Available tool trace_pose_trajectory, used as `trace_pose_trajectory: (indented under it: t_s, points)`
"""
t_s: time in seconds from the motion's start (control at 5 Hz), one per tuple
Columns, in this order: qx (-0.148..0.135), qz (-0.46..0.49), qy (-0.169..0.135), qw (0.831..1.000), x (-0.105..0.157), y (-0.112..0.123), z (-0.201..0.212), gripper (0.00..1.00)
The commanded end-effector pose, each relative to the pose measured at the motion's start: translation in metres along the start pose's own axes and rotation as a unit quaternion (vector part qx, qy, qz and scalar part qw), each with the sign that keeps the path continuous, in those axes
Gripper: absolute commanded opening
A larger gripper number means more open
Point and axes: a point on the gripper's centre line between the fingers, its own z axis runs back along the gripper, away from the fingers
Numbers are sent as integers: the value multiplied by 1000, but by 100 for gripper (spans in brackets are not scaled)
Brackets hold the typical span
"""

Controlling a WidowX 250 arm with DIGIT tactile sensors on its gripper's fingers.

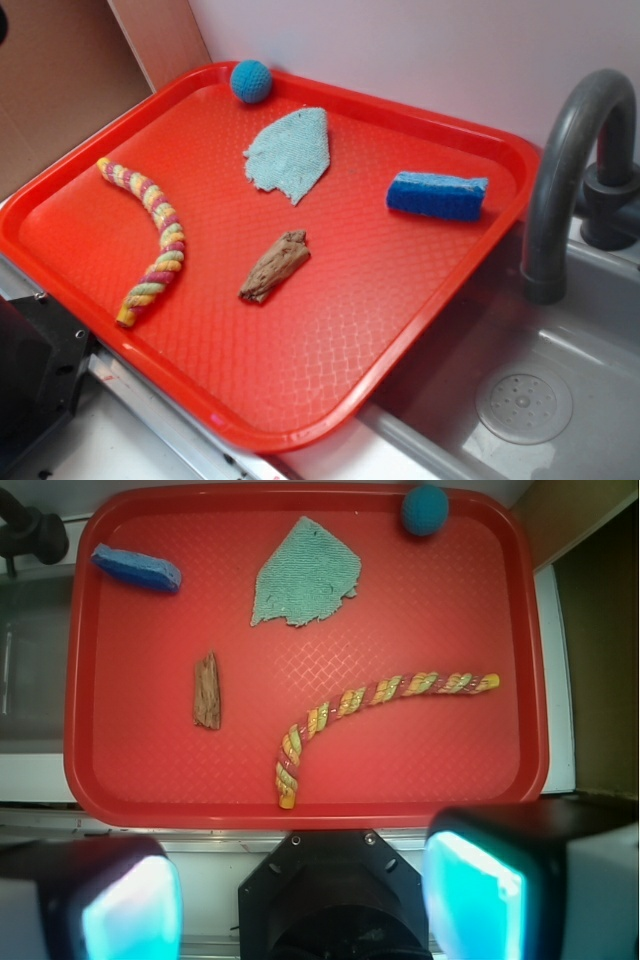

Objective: Grab the wood chip.

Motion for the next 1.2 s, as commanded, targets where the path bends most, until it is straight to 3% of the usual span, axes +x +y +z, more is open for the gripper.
trace_pose_trajectory:
  t_s: [0.0, 0.4, 0.6, 1.0]
  points:
    - [0, 0, 0, 1000, 0, 0, 0, 100]
    - [13, 77, 1, 997, 24, -19, -30, 100]
    - [48, 77, -1, 996, 49, -50, -65, 100]
    - [30, 26, -14, 999, 67, -74, -114, 100]
